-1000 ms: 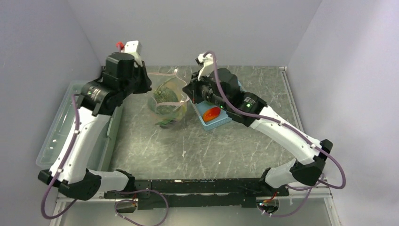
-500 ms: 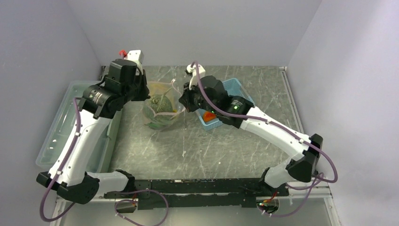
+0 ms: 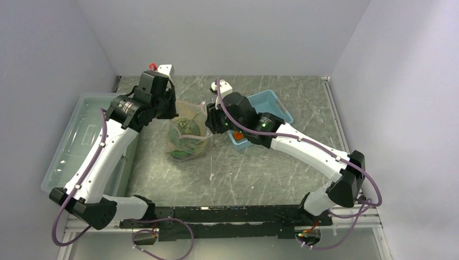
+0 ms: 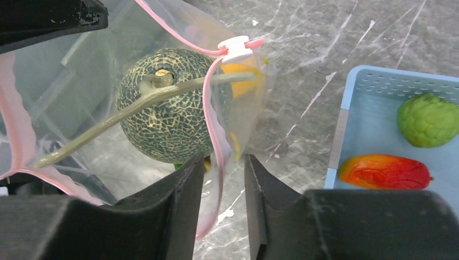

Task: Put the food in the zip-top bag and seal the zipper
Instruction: Adjust the zipper food storage bag at the center of the board, then pick up the fake fruit from the bin.

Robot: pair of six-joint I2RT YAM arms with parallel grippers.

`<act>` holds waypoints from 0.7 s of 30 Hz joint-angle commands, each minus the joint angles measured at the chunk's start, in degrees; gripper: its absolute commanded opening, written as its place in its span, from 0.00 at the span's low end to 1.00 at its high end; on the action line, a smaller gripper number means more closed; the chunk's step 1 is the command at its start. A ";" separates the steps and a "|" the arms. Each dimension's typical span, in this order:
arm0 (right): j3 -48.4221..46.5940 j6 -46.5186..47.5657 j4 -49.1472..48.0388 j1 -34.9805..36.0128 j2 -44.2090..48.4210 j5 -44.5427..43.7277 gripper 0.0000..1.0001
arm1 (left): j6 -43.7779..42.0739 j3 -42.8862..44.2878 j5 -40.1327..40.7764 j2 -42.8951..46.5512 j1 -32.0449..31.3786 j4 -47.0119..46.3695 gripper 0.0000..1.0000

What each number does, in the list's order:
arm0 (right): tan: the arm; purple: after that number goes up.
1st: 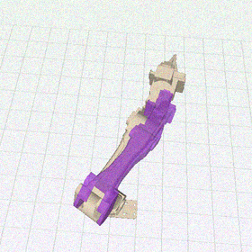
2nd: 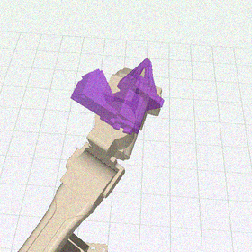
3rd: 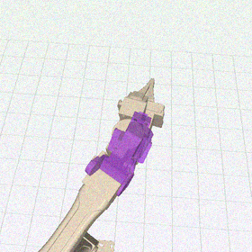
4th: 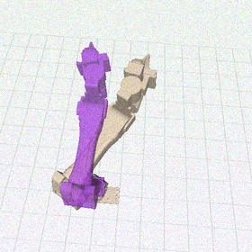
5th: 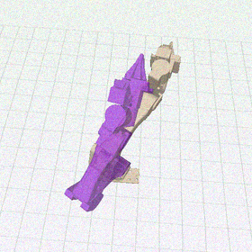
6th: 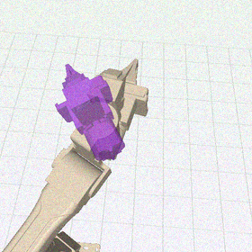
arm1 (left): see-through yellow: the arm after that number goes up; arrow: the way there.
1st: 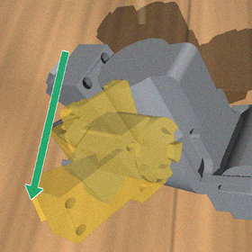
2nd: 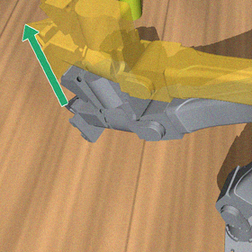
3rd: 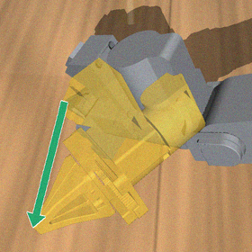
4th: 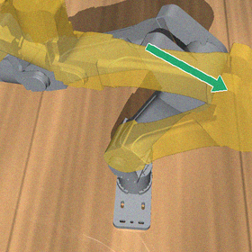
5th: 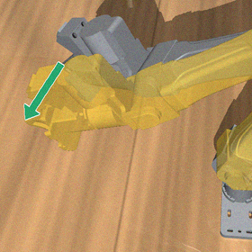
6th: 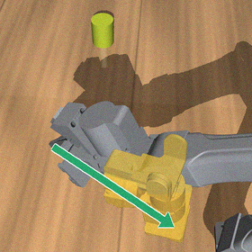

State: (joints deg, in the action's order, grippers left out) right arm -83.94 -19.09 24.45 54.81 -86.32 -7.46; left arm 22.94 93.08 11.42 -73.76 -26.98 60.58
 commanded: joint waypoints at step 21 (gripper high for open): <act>1.84 4.67 2.42 -17.21 11.15 -3.57 0.68 | -6.59 -5.59 -8.86 4.45 0.00 -11.58 0.00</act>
State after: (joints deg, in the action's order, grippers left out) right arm -83.13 -15.86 26.74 39.99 -73.58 -11.51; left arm 18.72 87.46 6.11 -71.07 -26.98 54.13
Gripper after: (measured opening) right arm 0.658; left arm 0.011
